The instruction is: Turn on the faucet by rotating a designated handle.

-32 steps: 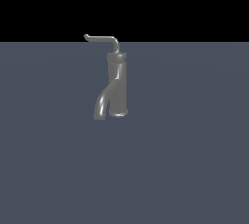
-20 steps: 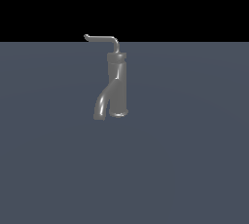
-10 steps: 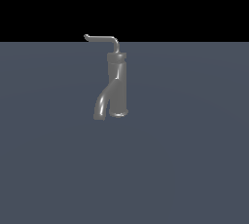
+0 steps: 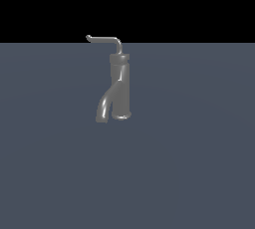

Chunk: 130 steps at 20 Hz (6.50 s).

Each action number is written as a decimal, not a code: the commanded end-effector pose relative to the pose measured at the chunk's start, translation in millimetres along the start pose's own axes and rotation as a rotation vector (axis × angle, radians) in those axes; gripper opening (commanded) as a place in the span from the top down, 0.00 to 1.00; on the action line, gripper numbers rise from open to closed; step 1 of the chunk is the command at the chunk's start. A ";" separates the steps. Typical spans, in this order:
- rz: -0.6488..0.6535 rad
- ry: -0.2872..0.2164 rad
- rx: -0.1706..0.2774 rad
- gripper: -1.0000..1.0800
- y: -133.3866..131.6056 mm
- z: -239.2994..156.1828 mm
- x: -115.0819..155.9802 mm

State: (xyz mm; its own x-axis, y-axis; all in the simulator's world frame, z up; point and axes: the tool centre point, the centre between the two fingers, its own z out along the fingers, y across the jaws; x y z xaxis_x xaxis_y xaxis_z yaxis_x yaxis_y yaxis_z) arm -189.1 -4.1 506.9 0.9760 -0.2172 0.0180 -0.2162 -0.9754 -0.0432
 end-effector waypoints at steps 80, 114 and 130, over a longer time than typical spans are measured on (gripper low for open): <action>1.526 0.018 -0.049 1.00 -167.0 219.0 256.6; 1.531 0.023 -0.045 1.00 -150.7 216.8 184.1; 1.528 0.020 -0.047 1.00 -121.3 215.0 147.2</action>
State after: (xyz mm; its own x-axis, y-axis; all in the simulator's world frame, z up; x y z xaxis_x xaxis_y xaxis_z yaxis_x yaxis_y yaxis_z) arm -7.8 97.9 300.0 -0.1673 -0.9859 -0.0026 -0.9859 0.1673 -0.0054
